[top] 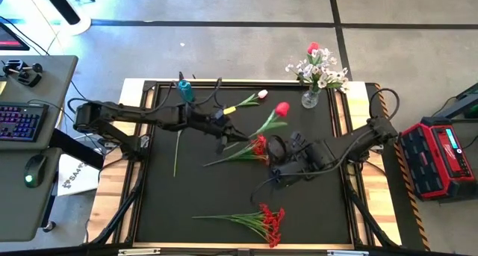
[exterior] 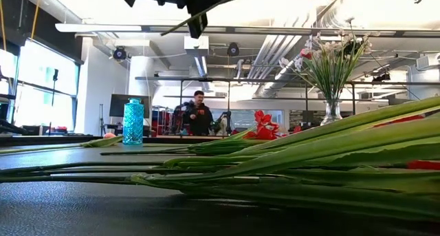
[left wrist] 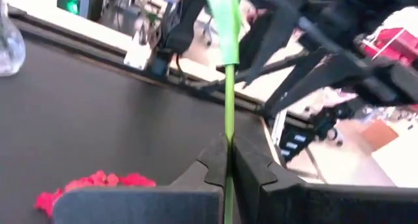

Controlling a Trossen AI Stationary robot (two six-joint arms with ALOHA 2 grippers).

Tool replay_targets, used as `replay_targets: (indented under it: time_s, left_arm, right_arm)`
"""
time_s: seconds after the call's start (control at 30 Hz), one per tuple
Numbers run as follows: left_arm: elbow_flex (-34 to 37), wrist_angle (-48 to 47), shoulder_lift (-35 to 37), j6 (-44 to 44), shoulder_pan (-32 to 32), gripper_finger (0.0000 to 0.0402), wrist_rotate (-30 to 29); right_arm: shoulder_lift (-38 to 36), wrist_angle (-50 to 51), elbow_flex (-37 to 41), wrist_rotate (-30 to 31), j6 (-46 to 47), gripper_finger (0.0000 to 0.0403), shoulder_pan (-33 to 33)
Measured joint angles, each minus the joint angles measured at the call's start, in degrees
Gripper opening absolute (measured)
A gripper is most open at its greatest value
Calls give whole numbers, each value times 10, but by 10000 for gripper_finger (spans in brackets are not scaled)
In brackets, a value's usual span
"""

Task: Sort flowers into vase by color
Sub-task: Put the red tulip into the transparent vase

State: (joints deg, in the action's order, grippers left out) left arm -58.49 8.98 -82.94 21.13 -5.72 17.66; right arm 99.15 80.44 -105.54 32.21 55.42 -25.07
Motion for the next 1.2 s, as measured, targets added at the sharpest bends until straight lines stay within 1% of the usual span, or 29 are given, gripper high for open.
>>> replay_targets:
  time_s: [0.07,0.13,0.23,0.33,0.4,0.47,0.57,0.67,0.87,1.0,1.1,1.2]
  left_arm:
    - [0,16,0,7,-1,0,0]
    - [0,25,0,14,-1,0,1]
    - [0,32,0,14,-1,0,1]
    - [0,43,0,14,-7,0,1]
    - [0,55,0,19,-12,0,0]
    - [0,63,0,23,-19,0,0]
    - [0,64,0,23,-28,0,0]
    - [0,64,0,23,-38,0,0]
    - [0,66,0,22,-53,0,3]
    - [0,80,-4,22,-62,0,28]
    - [0,84,-10,22,-67,0,46]
    - [0,91,-17,18,-68,0,48]
  right_arm:
    - [0,15,0,38,37,140,0]
    - [-7,6,0,58,41,138,0]
    - [-30,-20,-3,52,7,138,10]
    - [-52,-19,-3,59,-7,138,23]
    - [-68,-25,14,65,-15,138,28]
    - [-87,-64,44,53,-24,138,36]
    - [-112,-168,111,-6,-56,138,52]
    - [-129,-268,194,-48,-66,138,61]
    - [-180,-445,375,-109,-27,138,78]
    - [-227,-642,496,-153,-16,138,101]
    - [-252,-799,572,-166,-19,138,119]
    - [-271,-916,617,-161,-30,138,136]
